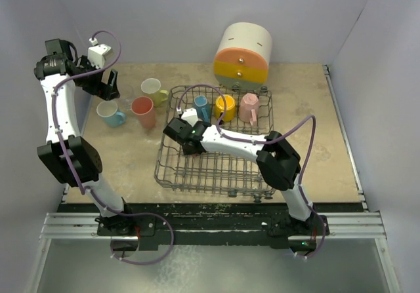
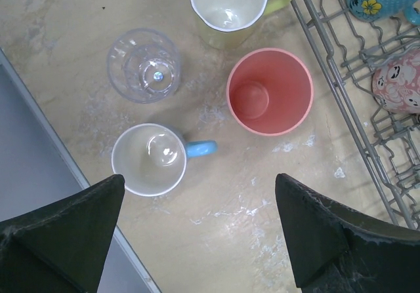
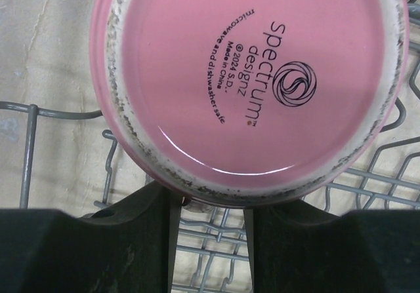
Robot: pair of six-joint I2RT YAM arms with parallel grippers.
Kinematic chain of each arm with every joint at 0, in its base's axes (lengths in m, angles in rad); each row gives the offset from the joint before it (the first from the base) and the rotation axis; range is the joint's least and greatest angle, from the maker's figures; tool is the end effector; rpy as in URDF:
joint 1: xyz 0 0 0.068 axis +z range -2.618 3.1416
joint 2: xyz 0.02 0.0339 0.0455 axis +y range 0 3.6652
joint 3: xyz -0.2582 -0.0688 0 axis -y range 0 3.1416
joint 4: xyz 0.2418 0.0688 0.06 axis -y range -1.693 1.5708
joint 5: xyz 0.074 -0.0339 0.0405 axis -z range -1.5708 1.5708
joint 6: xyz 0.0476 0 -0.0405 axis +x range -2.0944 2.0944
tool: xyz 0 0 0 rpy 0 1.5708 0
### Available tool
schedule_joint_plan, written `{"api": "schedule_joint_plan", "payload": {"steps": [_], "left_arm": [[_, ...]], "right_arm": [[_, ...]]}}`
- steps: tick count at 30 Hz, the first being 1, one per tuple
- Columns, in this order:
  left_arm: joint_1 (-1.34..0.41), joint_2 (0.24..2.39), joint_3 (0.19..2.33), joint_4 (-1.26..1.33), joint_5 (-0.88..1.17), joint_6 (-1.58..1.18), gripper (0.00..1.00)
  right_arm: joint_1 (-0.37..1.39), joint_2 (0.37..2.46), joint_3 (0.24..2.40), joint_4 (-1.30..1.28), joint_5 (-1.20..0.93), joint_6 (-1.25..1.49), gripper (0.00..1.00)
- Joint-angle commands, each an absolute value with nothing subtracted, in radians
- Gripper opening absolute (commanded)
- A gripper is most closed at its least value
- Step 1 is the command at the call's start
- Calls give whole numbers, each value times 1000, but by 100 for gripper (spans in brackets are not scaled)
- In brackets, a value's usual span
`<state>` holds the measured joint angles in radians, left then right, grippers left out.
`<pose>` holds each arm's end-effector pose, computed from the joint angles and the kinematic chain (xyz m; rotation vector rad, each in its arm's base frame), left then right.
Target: Unload the cups from the dish rack
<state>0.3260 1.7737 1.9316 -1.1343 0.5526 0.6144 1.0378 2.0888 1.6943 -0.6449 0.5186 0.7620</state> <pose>0.3543 0.0934 0.3688 0.5422 2.3069 -0.2692 0.2503 0.3778 0.2008 -0.1592 2.4151 0.1164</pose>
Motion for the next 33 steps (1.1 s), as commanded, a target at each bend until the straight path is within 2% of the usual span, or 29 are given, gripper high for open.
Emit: {"api": "schedule_joint_plan", "payload": {"steps": [1,11,19,24,27,33], "left_arm": [[328,1729,1935,-1141,608,621,99],[314,1693,1900,-1160,663,664,99],[212,1617,1756,-1103,671,689,99],[156,1546,1686,-1111,769,776,99],[138,1504,1644,-1142,873,867,99],[93,1369,1530,-1151,1003,1101,99]], "right_arm": [[1039,2090,1693,-605,576,767,40],[1040,1992,1701,-622,609,770,0],[1034,1845,1735,-628,604,762,0],[1008,1744,1749,-605,525,765,0],[963,1677,1748,-574,382,773,0],[801,1493,1591,-320,-185,845,0]]}}
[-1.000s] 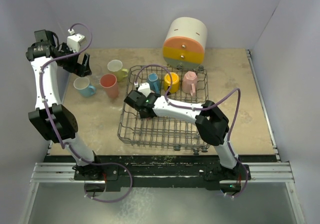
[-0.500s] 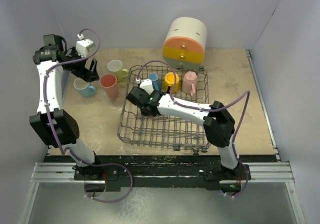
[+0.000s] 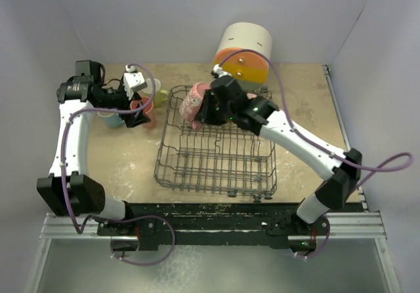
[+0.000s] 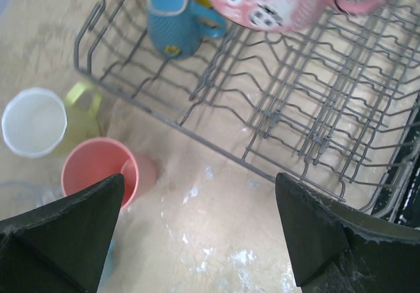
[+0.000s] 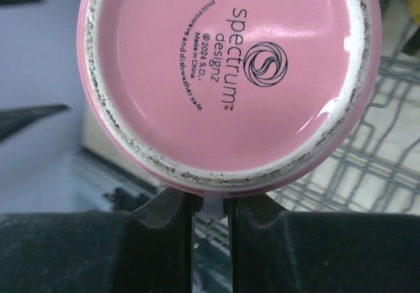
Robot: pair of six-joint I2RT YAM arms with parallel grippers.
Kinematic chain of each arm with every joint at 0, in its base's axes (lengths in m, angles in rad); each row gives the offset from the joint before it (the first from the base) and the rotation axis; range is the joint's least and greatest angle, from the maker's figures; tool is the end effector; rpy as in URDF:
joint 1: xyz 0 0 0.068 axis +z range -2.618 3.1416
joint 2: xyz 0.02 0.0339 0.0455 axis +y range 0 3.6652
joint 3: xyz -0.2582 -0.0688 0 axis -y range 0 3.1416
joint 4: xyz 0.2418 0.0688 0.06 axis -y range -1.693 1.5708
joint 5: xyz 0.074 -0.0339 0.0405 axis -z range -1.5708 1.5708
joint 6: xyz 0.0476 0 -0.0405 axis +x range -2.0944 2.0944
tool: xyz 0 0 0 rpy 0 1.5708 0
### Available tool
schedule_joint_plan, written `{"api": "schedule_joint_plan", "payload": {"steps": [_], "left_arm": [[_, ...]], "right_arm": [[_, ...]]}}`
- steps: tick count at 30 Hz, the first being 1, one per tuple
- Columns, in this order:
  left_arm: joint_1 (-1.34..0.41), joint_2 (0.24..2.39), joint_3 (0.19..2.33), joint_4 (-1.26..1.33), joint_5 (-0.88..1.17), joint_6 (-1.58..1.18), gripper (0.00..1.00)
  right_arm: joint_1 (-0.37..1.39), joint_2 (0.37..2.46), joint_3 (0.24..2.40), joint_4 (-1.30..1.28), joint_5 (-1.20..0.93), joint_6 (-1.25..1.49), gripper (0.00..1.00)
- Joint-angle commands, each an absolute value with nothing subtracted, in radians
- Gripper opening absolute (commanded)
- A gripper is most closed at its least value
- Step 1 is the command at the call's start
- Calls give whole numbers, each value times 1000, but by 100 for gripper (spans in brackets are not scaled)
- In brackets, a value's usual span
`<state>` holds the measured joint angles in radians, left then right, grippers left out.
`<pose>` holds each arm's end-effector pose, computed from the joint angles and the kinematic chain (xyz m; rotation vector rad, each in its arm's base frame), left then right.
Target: Unload the cups from the dish rack
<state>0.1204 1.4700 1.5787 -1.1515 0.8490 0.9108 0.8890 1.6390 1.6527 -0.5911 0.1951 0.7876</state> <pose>0.2833 -0.0017 0.3652 1.1062 1.9465 -0.5777 0.2464 0.2890 0.3685 0.0051 2.2366 0.7539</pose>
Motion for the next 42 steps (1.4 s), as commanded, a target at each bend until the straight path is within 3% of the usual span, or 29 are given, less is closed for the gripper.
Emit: {"api": "schedule_joint_plan", "payload": {"steps": [1,5,9,12,15,24,32,42], "left_arm": [[84,1341,1516,-1136,1019,1122,99],[49,1228,1465,-1037,1067,1123,100],[26,1153,1446,-1009,1097,1140,96],[22,1107,1447,-1011,1107,1149,94],[21,1072,1452,-1048,1105,1189,93],[22,1016,1357,-1060,1074,1155,90],[21,790,1034,-599,1061,805,86],[17,675,841,-214,986,698,81]], "right_arm": [[794,1471,1566,-278,-246,856,0],[773,1422,1476,-107,-467,962,0],[749,1390,1293,254,-650,1201,0],[747,1404,1192,588,-728,1420,0],[747,1419,1139,754,-739,1542,0],[747,1417,1207,492,-668,1422,0],[747,1438,1169,624,-427,1687,0],[784,1486,1366,534,-97,1780,0]]}}
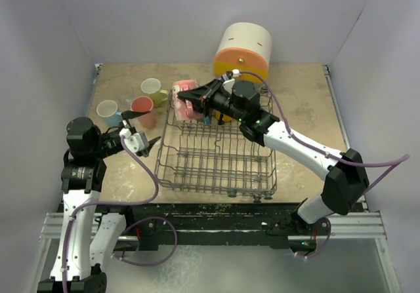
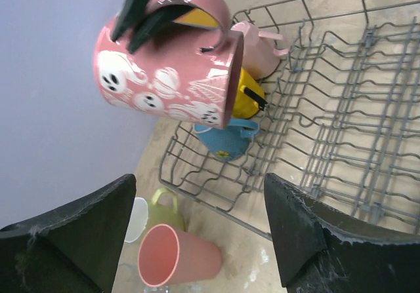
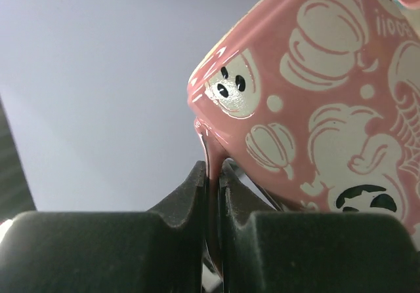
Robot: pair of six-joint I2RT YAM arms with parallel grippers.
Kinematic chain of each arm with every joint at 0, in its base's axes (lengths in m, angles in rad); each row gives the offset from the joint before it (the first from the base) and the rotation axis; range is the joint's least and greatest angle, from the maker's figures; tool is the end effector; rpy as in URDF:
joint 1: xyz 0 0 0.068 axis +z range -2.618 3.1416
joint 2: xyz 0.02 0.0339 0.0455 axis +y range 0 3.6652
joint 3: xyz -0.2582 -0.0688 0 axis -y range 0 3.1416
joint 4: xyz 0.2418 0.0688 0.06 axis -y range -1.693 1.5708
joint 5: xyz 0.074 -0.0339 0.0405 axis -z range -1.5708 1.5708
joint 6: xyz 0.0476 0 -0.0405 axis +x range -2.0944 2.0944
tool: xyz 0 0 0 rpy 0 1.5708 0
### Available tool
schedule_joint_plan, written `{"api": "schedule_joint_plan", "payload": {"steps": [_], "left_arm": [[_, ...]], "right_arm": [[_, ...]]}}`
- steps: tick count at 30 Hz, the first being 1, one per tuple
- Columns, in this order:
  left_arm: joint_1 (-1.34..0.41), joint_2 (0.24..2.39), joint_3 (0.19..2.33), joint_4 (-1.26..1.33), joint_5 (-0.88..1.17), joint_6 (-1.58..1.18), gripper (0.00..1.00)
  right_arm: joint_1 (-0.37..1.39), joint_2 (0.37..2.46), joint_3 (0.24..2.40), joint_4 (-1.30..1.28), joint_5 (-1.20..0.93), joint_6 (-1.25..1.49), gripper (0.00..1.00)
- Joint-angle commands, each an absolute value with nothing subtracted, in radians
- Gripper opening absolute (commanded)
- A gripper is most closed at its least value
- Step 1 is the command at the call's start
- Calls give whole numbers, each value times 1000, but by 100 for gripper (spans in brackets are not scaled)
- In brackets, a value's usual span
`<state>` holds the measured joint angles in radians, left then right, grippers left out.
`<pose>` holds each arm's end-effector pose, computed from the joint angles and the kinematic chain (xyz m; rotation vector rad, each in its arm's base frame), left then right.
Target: Unload the cups from the dish rack
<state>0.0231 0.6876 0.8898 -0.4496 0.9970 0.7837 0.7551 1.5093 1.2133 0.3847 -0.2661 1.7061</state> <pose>0.1430 -0.0367 0.3603 1.2068 1.2167 -0.3075 0.2626 0.2643 0.3687 0.6267 1.8280 2.0553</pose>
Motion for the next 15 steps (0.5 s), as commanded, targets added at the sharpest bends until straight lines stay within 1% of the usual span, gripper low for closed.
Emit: {"api": "schedule_joint_plan", "payload": {"steps": [1,5,11,15], "left_arm": [[13,676,833,-184,982,683,80],[-22,695,817,-124,951,666,79],[-67,714,816,26,829,598,77],[-92,731,829,112,733,587,71]], "right_arm": [[792,1493,1380,539,-76,1790,0],[821,1541,1462,559,-19,1821,0],[863,1591,1556,568,12,1824,0],[885,1617,1580,599,17,1840,0]]}}
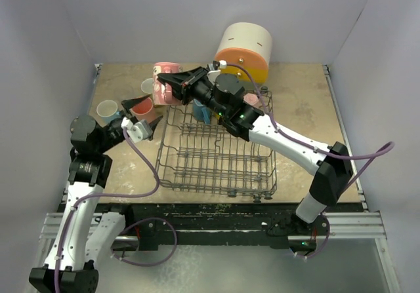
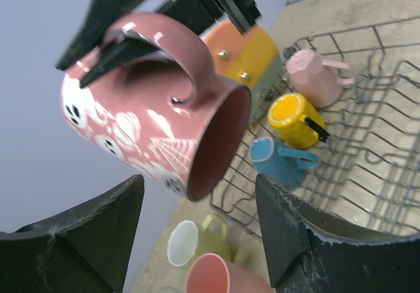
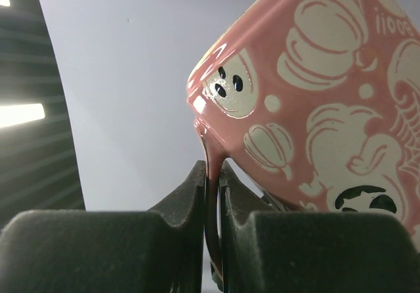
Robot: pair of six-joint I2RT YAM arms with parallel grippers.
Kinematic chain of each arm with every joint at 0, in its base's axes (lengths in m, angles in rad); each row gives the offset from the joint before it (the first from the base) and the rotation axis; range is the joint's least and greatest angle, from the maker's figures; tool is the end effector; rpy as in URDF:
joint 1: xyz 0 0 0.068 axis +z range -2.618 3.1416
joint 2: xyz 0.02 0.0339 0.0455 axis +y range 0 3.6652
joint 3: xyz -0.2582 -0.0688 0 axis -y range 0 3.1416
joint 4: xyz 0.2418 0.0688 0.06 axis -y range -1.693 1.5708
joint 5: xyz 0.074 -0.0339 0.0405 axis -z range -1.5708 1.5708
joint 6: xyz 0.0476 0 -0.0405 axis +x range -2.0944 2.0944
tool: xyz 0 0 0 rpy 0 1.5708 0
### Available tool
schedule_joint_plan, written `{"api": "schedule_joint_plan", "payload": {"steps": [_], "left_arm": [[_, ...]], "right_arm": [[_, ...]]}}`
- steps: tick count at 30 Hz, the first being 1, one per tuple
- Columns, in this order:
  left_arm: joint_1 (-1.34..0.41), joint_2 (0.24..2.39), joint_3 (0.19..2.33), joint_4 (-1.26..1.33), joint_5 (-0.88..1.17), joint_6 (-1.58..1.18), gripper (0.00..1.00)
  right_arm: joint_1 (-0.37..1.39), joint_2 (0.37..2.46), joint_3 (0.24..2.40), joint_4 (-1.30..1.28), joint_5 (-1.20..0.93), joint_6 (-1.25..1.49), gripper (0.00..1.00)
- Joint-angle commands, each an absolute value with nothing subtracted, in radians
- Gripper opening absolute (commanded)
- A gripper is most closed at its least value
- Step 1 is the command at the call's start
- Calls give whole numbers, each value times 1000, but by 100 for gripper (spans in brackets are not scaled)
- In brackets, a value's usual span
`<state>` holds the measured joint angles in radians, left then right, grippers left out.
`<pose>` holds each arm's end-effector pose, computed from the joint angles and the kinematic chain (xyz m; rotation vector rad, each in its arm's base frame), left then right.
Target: Unload the cups from the dish rack
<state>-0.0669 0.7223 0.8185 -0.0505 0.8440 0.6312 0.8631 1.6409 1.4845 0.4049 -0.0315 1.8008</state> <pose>0.1640 -0.0466 0.3720 1.0948 1.0883 -0.1953 0.2616 0.3081 0.4226 0.7537 1.5658 2.1764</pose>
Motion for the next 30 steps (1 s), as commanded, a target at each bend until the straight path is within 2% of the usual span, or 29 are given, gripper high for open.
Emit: {"api": "schedule_joint_plan", "payload": {"steps": [1,7,9,12,19,21,25,27,30], "left_arm": [[-95,738,837,122,708,592,70],[-99,774,860,170,654,601,67],[-98,779,860,201,628,593,63],[-98,781,851,261,597,587,50],[-100,785,869,286,647,620,38],[-100,778,868,277,669,644,29],[-100,759,863,265,659,685,3],[-100,751,859,255,641,706,0],[-100,744,859,223,630,728,0]], "right_arm": [[890,1618,1583,606,17,1842,0],[920,1616,1583,640,18,1853,0],[930,1606,1567,652,14,1857,0],[939,1589,1528,679,3,1866,0],[939,1582,1436,718,-94,1896,0],[940,1593,1417,721,-151,1899,0],[935,1604,1372,748,-252,1924,0],[929,1594,1330,765,-268,1929,9],[917,1585,1287,768,-307,1925,30]]}}
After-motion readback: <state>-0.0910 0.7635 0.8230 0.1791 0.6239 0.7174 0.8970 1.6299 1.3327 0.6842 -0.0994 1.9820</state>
